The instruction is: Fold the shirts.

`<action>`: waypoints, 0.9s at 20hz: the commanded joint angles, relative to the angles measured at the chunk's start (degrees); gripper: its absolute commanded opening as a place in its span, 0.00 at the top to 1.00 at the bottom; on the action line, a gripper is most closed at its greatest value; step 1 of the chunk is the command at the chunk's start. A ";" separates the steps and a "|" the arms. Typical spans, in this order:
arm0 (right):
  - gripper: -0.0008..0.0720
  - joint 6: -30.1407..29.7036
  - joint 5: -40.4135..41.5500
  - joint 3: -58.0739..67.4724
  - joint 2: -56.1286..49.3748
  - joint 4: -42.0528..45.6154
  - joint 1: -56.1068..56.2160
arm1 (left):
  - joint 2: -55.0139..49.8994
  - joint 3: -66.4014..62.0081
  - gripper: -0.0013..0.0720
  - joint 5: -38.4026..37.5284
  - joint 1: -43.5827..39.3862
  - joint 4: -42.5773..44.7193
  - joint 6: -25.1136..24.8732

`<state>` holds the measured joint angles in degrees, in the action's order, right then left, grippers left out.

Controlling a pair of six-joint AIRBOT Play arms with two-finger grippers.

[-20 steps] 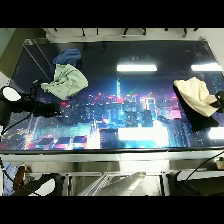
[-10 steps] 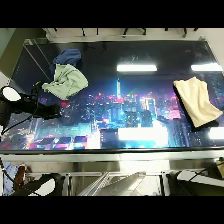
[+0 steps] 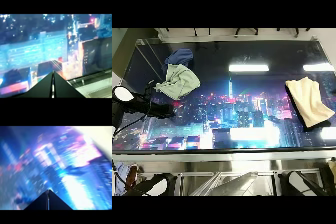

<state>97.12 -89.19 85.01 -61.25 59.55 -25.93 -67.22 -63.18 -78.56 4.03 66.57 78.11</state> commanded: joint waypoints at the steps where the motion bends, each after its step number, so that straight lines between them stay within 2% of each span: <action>1: 0.96 1.92 7.91 -0.85 -0.11 3.82 31.65 | 3.43 0.02 0.96 0.48 -2.32 -0.15 -0.09; 4: 0.96 5.42 18.88 -0.92 -6.36 7.76 53.18 | 6.34 0.02 0.96 0.28 -4.72 -0.15 -0.09; 6: 0.96 6.93 21.33 -0.92 -11.23 7.72 59.21 | 7.32 0.02 0.96 -0.22 -5.84 -0.15 -0.07; 14: 0.96 7.48 23.82 -0.94 -22.56 7.72 61.55 | 8.15 0.02 0.96 -0.33 -6.25 -0.15 -0.09; 18: 0.96 7.48 18.97 -0.92 -23.17 7.72 61.53 | 8.15 0.02 0.96 -0.42 -6.25 -0.15 -0.09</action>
<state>104.53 -67.07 84.07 -83.37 67.22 35.18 -59.13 -63.18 -78.96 -2.17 66.39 78.02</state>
